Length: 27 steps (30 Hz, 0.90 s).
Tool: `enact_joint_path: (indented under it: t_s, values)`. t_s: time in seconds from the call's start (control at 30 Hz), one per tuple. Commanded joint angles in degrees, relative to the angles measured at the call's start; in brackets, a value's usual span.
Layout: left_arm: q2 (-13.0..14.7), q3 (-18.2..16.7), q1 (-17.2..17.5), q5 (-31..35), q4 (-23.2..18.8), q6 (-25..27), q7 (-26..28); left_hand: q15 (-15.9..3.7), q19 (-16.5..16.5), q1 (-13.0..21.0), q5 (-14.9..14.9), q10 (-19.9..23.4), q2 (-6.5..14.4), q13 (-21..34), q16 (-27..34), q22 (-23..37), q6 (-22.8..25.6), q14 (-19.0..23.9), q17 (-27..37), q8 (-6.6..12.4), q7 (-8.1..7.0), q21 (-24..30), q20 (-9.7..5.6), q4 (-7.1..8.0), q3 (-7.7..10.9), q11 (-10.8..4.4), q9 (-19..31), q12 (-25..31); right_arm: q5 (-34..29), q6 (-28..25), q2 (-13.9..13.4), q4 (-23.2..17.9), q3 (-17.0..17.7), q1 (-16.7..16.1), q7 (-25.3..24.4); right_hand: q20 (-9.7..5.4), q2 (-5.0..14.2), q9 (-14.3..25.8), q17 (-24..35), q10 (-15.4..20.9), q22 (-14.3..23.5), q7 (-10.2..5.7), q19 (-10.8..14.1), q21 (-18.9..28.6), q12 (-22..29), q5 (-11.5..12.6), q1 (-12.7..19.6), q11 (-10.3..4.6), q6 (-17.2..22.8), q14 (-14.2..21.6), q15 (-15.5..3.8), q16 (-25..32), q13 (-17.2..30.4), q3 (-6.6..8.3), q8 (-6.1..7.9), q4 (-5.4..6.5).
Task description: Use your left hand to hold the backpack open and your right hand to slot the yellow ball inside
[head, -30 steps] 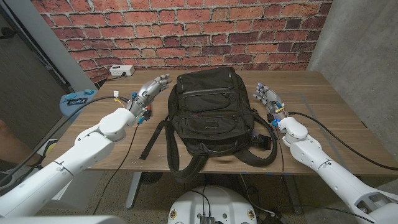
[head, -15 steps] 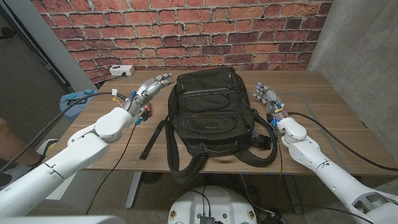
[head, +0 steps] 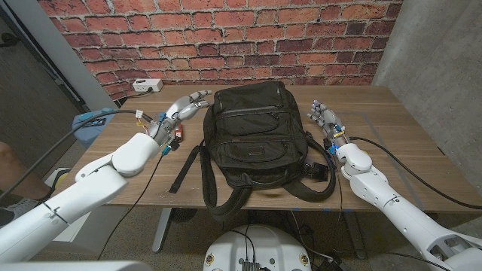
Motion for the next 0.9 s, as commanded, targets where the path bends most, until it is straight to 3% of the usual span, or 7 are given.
enact_joint_path:
  t_s: [0.03,0.6,0.9]
  values:
    - [1.12,-1.13,2.54,7.40,-2.92,0.08,0.50,0.15,0.30,0.93,0.56,0.02,0.08,0.23,0.15,0.23,0.18,0.51,0.14,0.04,-0.24,0.01,-0.08,-0.43,0.00,-0.82,0.27,0.28,0.00,1.17,-0.04,0.91,0.47,0.33,0.59,-2.70,0.19,0.33,-0.06,0.09,0.29,-0.11,0.34,0.26,0.21,0.16,0.69,0.00,0.52,-0.27,-1.56,0.15,0.03,0.12,0.31,-0.36]
    - [1.41,-3.78,6.58,16.06,-5.31,-0.39,0.91,0.03,0.11,3.06,2.01,-1.41,-0.79,0.79,-0.30,0.24,0.01,-0.67,0.26,-0.26,-0.92,-0.13,-0.42,-1.13,0.20,-1.29,0.49,-0.09,-0.21,1.65,-0.96,1.32,0.90,0.58,1.24,-2.66,0.18,0.34,-0.13,0.11,0.30,-0.03,0.33,0.26,0.23,0.11,0.91,-0.01,0.59,-0.24,-1.61,0.21,0.04,0.08,0.31,-0.62]
    - [2.53,-4.83,7.29,17.14,-5.57,-2.13,-2.74,0.47,-0.27,4.29,2.53,-2.10,-1.81,1.11,-0.54,0.26,0.01,-1.75,0.31,-0.31,-0.58,-0.26,-0.08,-1.31,0.12,-1.41,0.59,-0.19,-0.12,1.90,-0.90,1.52,1.26,0.34,0.69,-2.66,0.23,0.35,-0.14,0.16,0.30,0.02,0.38,0.28,0.25,0.09,0.98,-0.04,0.65,-0.14,-1.63,0.28,0.04,0.04,0.32,-0.68]
